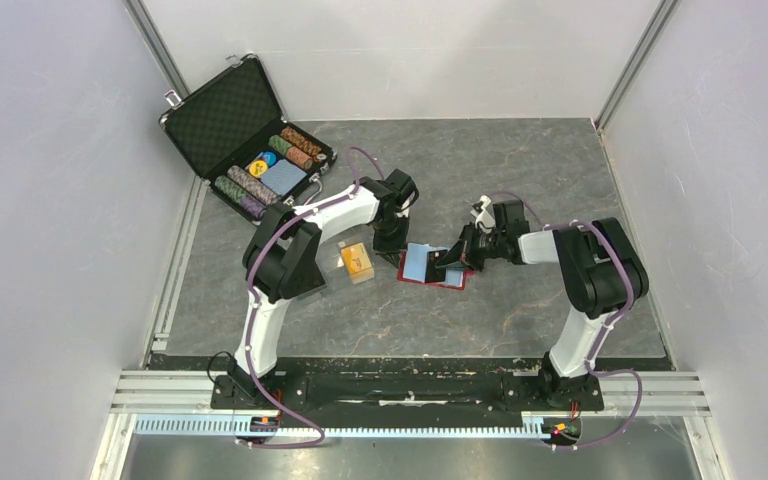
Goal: Put the credit cards into the card holder
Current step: Insert the credit card into the card holder.
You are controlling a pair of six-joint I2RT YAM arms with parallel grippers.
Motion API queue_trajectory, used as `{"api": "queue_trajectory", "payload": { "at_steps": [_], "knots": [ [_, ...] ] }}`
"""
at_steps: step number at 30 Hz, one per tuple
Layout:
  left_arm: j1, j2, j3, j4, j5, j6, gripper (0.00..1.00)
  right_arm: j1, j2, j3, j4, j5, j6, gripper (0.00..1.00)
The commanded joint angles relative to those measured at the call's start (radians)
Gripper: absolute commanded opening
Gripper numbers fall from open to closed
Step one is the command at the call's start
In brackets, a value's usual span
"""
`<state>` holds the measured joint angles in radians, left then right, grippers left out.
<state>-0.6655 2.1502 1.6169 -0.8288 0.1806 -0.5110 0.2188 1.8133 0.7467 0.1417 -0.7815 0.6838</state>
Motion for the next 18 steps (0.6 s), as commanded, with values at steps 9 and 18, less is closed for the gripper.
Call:
{"api": "queue_trajectory", "payload": {
  "at_steps": [9,18],
  "knots": [
    [-0.036,0.042,0.005,-0.015,0.026,0.029,0.02,0.004,0.074,0.083,-0.006,0.018,-0.045,0.0],
    [-0.037,0.041,-0.002,-0.016,0.025,0.028,0.02,0.004,0.064,0.066,0.015,0.062,-0.039,0.0]
  ]
}}
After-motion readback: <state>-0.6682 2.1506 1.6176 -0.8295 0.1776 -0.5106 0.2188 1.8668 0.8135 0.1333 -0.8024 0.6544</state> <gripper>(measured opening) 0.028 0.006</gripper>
